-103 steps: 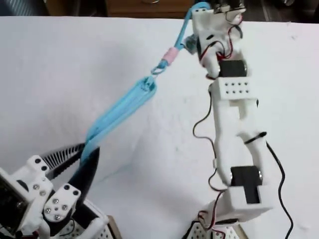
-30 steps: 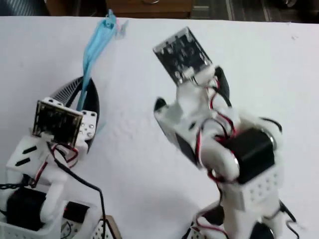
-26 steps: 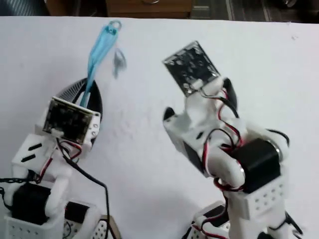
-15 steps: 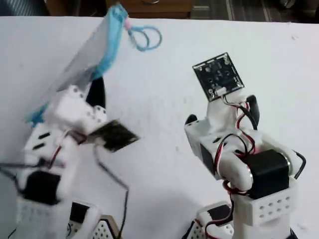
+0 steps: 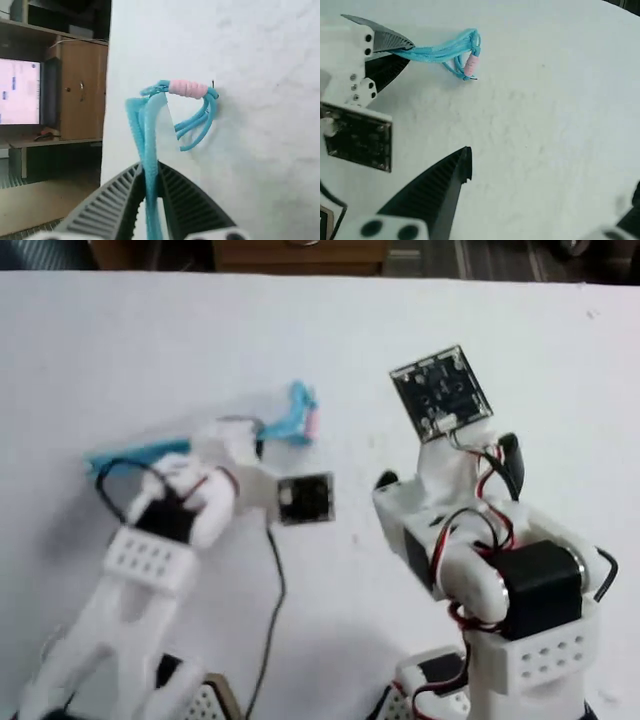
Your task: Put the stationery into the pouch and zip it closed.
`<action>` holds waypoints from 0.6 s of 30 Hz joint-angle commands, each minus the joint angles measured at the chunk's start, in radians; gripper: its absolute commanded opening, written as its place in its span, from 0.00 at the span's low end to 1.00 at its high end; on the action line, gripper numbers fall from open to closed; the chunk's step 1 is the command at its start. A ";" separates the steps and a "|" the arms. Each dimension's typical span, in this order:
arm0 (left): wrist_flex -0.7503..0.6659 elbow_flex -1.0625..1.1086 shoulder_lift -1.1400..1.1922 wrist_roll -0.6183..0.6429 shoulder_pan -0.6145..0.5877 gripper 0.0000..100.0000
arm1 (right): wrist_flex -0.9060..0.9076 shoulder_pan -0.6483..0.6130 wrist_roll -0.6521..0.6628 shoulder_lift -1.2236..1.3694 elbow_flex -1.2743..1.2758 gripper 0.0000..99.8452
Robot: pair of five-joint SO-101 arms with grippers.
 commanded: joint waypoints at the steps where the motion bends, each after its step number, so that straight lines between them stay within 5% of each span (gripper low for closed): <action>1: -0.066 -0.089 0.156 -0.023 -0.024 0.02 | -0.001 0.007 -0.009 -0.008 -0.011 0.47; 7: -0.028 -0.130 0.338 0.084 0.048 0.02 | -0.018 0.007 -0.009 -0.008 -0.009 0.47; 15: 0.281 -0.258 0.369 0.370 0.136 0.03 | -0.033 0.008 -0.009 -0.008 -0.009 0.47; 18: 0.405 -0.334 0.372 0.479 0.125 0.13 | -0.054 0.008 -0.009 -0.007 -0.009 0.47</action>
